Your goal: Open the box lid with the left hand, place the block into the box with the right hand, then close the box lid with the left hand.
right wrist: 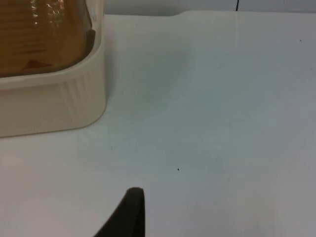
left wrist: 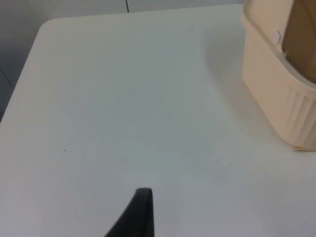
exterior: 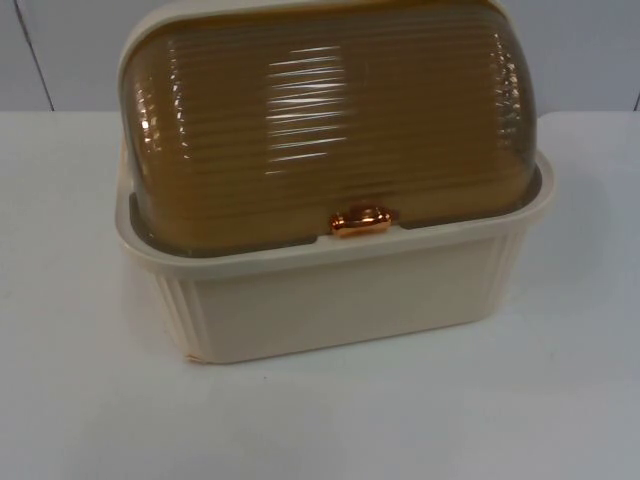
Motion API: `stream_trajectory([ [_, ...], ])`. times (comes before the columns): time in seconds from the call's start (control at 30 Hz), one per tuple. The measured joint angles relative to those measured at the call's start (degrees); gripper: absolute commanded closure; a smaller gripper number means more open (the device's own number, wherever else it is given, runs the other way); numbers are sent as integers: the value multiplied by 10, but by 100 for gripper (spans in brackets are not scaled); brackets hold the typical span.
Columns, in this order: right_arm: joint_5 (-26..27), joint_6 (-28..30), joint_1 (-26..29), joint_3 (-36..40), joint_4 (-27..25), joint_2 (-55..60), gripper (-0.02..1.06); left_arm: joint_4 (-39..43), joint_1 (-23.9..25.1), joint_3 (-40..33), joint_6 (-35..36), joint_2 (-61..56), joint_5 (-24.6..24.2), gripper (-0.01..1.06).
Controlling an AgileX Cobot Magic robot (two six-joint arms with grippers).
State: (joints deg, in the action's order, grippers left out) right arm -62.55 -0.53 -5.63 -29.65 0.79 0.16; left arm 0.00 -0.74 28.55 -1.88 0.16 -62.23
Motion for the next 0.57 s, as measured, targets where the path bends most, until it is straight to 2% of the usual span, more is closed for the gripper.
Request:
stream_trajectory([
  [0.57,0,0,7,0,0,0,0,4,0,0,0,0,0,0],
])
